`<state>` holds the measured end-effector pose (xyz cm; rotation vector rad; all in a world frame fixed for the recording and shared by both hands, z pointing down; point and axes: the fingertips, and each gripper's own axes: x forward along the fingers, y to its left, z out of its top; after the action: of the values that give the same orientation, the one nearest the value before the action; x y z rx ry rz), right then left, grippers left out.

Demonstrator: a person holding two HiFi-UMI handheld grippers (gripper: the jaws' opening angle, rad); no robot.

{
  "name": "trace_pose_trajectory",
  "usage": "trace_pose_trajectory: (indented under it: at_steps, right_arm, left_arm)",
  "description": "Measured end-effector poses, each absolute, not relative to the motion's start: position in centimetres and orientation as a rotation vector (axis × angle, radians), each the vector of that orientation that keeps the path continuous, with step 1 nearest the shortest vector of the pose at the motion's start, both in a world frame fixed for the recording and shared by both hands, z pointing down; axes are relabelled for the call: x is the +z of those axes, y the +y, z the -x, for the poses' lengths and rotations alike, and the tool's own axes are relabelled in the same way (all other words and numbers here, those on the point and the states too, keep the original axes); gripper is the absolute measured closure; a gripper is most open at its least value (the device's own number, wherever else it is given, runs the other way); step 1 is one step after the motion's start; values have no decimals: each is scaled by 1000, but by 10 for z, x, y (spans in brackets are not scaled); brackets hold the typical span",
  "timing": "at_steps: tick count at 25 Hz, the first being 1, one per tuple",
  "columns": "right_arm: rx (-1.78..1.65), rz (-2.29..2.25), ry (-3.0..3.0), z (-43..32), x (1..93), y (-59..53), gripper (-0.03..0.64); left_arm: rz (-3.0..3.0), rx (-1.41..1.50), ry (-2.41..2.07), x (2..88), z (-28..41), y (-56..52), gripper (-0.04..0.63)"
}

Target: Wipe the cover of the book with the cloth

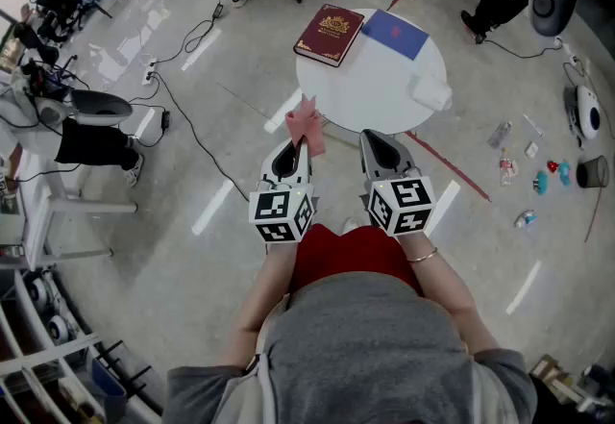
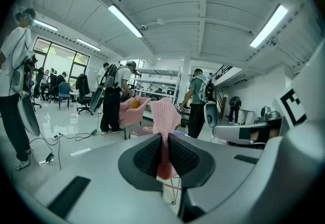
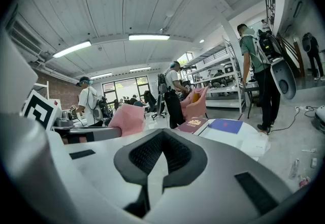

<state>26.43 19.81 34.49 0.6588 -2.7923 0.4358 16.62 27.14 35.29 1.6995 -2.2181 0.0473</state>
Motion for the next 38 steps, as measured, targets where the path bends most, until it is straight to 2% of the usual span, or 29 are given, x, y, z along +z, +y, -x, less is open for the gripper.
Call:
trace_pose_trajectory:
  at_steps: [22,32,38]
  right_arm:
    - [466,-686,-2810,-272,353,172,588]
    - [612,-758,-2769,-252,366,128,588]
    - [609,-815,-2736,-207,380,96,588]
  left_arm:
    - [-1712,72,-2258,350,-155,255,561]
    - [-1700,107,-2237,359,-118,215,561]
    - [-1760,128,-2207,370,-69,173,561]
